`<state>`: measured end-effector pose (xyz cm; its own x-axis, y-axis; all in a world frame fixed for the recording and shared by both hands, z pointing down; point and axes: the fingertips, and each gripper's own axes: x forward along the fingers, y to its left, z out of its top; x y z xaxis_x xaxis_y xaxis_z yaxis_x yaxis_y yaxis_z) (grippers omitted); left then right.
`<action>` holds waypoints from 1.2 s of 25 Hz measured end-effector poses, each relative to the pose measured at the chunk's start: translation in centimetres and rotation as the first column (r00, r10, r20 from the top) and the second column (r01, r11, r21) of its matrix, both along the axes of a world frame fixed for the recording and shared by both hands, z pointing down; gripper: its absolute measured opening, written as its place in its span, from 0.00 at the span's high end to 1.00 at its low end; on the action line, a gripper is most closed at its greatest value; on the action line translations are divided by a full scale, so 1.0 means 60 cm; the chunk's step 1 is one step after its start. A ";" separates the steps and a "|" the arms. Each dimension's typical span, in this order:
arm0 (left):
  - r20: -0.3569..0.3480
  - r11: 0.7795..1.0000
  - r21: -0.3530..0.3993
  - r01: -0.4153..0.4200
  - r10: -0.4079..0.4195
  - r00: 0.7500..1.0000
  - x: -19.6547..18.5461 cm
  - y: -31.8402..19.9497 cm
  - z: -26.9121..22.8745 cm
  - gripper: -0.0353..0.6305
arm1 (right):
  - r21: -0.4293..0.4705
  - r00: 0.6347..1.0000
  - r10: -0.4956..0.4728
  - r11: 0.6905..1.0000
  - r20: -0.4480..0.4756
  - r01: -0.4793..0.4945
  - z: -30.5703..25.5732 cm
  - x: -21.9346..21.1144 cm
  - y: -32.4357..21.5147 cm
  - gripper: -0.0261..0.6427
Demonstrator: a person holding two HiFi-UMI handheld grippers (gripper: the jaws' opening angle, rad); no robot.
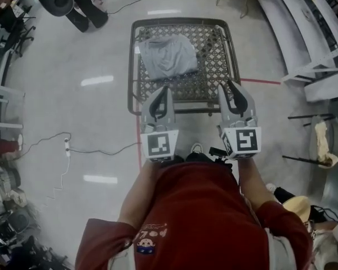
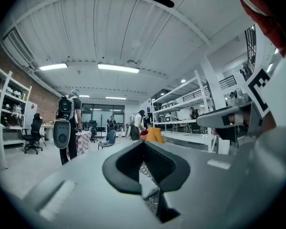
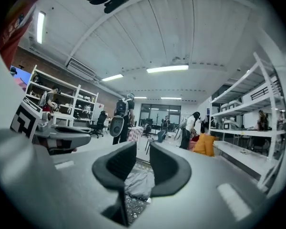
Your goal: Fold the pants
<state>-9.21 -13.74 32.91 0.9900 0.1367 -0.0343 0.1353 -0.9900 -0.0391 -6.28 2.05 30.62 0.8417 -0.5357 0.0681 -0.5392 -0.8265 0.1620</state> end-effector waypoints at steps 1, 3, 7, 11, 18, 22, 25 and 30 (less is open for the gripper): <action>-0.005 1.000 -0.002 0.016 -0.016 1.000 0.002 0.006 -0.009 0.94 | 0.015 1.000 -0.006 1.000 -0.010 0.006 -0.005 -0.002 0.004 0.83; -0.016 0.999 -0.008 0.046 -0.046 0.999 0.002 0.020 -0.023 0.94 | 0.050 1.000 -0.018 0.999 -0.016 0.018 -0.013 -0.006 0.014 0.85; -0.028 0.997 0.017 0.073 -0.073 0.997 -0.003 0.060 -0.034 0.94 | 0.097 0.999 -0.036 0.995 -0.009 0.037 -0.020 -0.002 0.034 0.96; -0.016 0.996 0.030 0.087 -0.087 0.996 -0.004 0.085 -0.032 0.94 | 0.115 0.997 -0.076 0.991 0.010 0.074 -0.022 0.001 0.033 0.96; -0.027 0.999 0.021 0.047 -0.046 0.999 -0.008 0.103 -0.041 0.94 | 0.089 0.997 -0.083 0.993 0.003 0.083 -0.023 -0.004 0.027 0.96; -0.038 0.999 -0.006 0.032 -0.032 0.999 -0.012 0.094 -0.042 0.94 | 0.069 0.997 -0.073 0.995 0.002 0.073 -0.016 -0.011 0.017 0.96; -0.023 0.999 -0.029 0.018 -0.019 1.000 -0.013 0.095 -0.041 0.94 | 0.056 0.998 -0.070 0.996 0.001 0.070 -0.015 -0.014 0.016 0.96; -0.027 0.999 -0.040 -0.002 0.001 1.000 -0.012 0.099 -0.045 0.94 | 0.060 0.999 -0.052 0.997 -0.003 0.052 -0.021 -0.013 0.025 0.96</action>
